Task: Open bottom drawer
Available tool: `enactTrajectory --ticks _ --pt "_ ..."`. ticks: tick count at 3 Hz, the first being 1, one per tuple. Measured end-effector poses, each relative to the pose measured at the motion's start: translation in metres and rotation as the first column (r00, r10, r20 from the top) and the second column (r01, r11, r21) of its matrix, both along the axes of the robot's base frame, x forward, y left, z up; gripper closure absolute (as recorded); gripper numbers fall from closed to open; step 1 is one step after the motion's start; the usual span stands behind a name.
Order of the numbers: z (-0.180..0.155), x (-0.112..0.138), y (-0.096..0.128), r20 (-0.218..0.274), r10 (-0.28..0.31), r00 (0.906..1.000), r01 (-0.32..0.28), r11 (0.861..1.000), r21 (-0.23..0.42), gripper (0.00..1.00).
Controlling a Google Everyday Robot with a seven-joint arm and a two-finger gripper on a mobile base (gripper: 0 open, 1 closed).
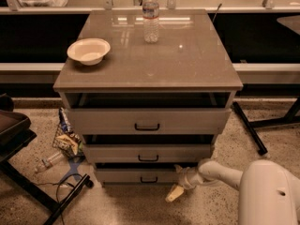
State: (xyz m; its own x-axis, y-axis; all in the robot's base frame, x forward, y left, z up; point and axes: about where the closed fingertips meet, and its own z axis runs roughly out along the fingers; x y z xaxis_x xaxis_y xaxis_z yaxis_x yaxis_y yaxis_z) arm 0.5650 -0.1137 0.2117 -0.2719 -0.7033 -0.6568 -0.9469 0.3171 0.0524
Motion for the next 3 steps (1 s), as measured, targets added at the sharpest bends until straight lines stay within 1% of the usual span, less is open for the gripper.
enactTrajectory --ticks 1,2,3 --pt "-0.0149 -0.0036 0.0064 -0.020 0.003 0.9998 -0.003 1.000 0.015 0.00" --pt "-0.0206 -0.0037 0.0150 -0.021 0.018 0.9996 -0.018 1.000 0.024 0.18" --pt "-0.0183 -0.0037 0.0150 -0.021 0.018 0.9996 -0.018 1.000 0.024 0.41"
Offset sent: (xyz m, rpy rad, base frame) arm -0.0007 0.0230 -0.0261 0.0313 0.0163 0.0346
